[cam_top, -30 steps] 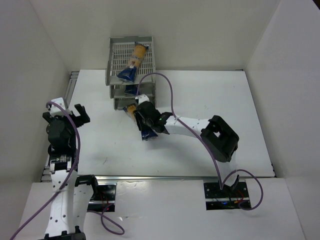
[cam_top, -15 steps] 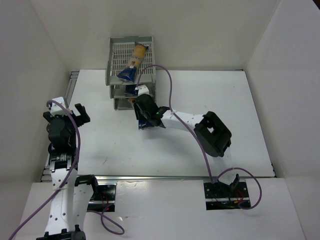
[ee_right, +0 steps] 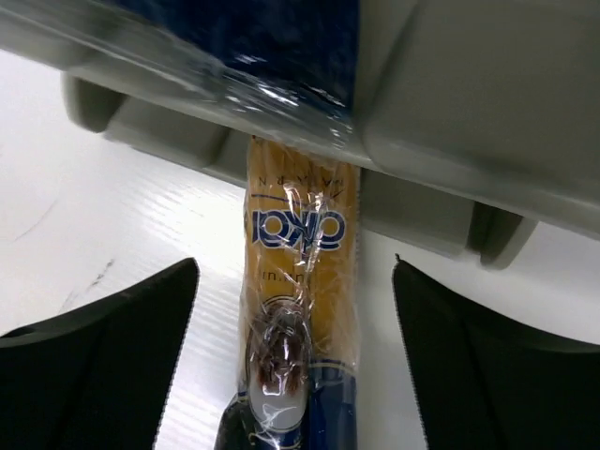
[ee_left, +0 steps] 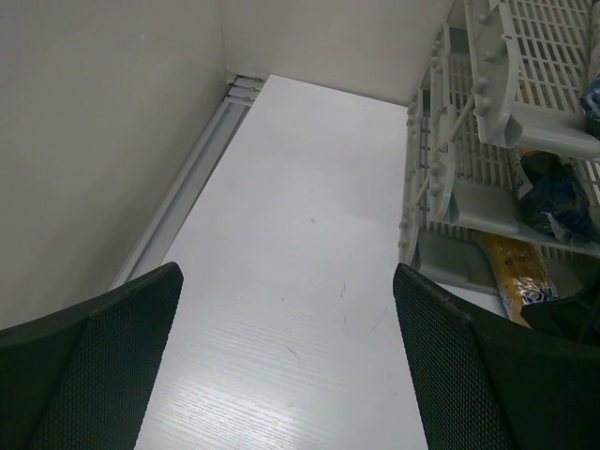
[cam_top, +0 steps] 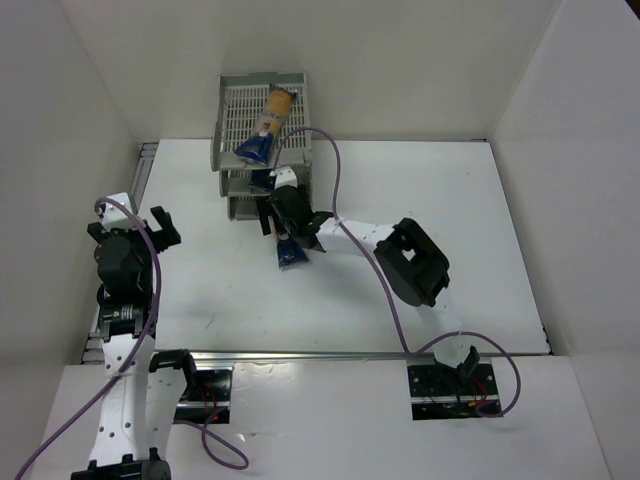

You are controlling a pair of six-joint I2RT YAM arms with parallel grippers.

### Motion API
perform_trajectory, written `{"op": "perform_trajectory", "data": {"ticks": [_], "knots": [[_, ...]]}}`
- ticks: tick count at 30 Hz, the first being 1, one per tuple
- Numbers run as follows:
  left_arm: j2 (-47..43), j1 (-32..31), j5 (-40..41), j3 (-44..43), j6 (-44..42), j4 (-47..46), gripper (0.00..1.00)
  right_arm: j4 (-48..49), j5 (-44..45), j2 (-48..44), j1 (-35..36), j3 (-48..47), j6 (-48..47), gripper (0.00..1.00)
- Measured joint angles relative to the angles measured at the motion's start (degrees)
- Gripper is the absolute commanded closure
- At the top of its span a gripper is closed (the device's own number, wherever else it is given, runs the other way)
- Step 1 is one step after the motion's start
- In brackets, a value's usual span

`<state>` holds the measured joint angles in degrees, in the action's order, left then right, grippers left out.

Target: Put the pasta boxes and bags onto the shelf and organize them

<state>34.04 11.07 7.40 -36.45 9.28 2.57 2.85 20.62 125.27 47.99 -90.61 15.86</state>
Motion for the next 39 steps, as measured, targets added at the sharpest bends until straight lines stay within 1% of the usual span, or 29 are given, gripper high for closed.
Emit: {"op": "perform_trajectory", "data": {"ticks": [2, 4, 5, 6, 7, 9, 10, 12, 13, 14, 16, 19, 24, 28, 32, 39], "knots": [[0.2, 0.0, 0.0, 0.0, 0.0, 0.0, 0.00, 1.2, -1.8, -1.8, 0.0, 1.7, -1.0, 0.01], [0.3, 0.0, 0.0, 0.0, 0.0, 0.0, 0.00, 1.5, -4.1, -4.7, 0.0, 4.3, -2.1, 0.01], [0.3, 0.0, 0.0, 0.0, 0.0, 0.0, 0.00, 1.3, -5.5, -6.3, 0.0, 5.7, -2.8, 0.02], [0.3, 0.0, -0.1, 0.0, 0.0, 0.0, 0.00, 1.0, -7.6, -8.4, 0.0, 7.5, -3.8, 0.08], [0.3, 0.0, -0.2, 0.0, 0.0, 0.0, 0.00, 0.7, -9.9, -10.7, 0.0, 9.6, -5.2, 0.24], [0.3, 0.0, -0.5, 0.0, 0.0, 0.0, 0.00, -0.3, -15.8, -15.9, 0.0, 14.2, -9.3, 0.52], [0.3, 0.0, -0.7, 0.0, 0.0, 0.0, 0.00, -0.8, -18.4, -18.7, 0.0, 16.9, -11.3, 0.79], [0.3, 0.0, -0.9, 0.0, 0.0, 0.0, 0.00, -2.4, -23.3, -24.2, 0.0, 22.0, -15.1, 0.95], [0.3, 0.0, -1.1, 0.0, 0.0, 0.0, 0.00, -3.3, -25.5, -25.9, 0.0, 23.6, -16.9, 0.98], [0.3, 0.0, -1.4, 0.0, 0.0, 0.0, 0.00, -4.3, -27.6, -27.0, 0.0, 24.7, -18.6, 1.00], [0.5, 0.0, -1.9, 0.0, 0.1, 0.0, 0.00, -6.4, -31.1, -27.1, 0.0, 25.2, -21.6, 1.00], [0.7, 0.0, -2.9, 0.0, 0.2, 0.0, 0.00, -8.4, -34.6, -24.2, 0.0, 25.3, -25.6, 1.00], [0.7, 0.0, -3.5, 0.0, 0.5, 0.1, 0.00, -8.8, -34.3, -18.7, 0.0, 25.4, -30.8, 1.00], [0.7, 0.3, -3.4, 0.0, 1.2, 0.2, 0.00, -7.2, -31.3, -14.3, 0.0, 23.7, -33.7, 1.00], [1.1, 0.5, -3.2, 0.0, 1.3, 0.0, 0.00, -4.9, -26.1, -9.0, 0.1, 17.7, -34.9, 1.00], [1.9, 0.8, -3.0, 0.0, 1.2, 0.0, 0.00, 1.4, -15.6, 2.5, -0.2, 2.0, -34.5, 1.00]]}}
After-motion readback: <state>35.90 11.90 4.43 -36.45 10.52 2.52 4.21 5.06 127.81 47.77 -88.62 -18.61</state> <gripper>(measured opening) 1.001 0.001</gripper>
